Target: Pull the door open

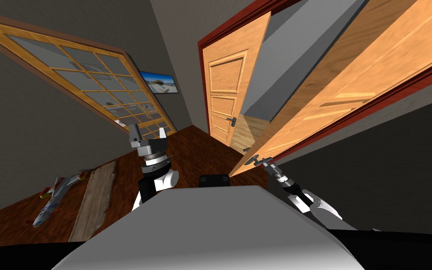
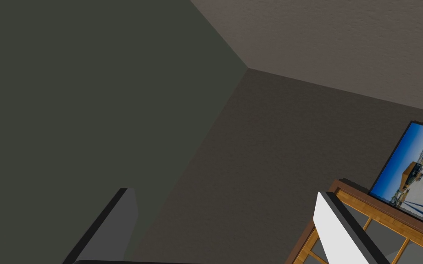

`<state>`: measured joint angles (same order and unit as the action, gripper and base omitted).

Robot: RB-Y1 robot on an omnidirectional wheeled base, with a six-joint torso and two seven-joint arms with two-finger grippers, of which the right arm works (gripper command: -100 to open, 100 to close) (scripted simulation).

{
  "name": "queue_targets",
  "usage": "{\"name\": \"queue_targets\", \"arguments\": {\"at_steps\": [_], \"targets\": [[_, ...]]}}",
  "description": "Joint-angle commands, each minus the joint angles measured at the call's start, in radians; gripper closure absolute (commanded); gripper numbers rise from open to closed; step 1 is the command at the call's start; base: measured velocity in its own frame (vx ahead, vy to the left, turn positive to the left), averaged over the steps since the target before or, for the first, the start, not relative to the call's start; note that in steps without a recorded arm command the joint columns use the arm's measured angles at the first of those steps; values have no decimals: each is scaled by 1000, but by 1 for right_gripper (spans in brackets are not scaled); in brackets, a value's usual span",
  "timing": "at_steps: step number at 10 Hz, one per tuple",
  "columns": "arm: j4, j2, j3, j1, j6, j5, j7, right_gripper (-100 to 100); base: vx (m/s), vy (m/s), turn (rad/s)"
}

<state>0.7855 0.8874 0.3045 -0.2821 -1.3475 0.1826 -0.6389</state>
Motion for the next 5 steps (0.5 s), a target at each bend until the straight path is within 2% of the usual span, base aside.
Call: {"name": "queue_targets", "arguments": {"at_steps": [1, 2, 5], "targets": [[-7, -9, 14, -15, -32, -10, 4, 100, 15, 18, 1], [-24, -11, 19, -24, -65, -14, 7, 100, 19, 25, 3], [-50, -12, 27, -38, -118, -21, 10, 100, 22, 8, -11]]}}
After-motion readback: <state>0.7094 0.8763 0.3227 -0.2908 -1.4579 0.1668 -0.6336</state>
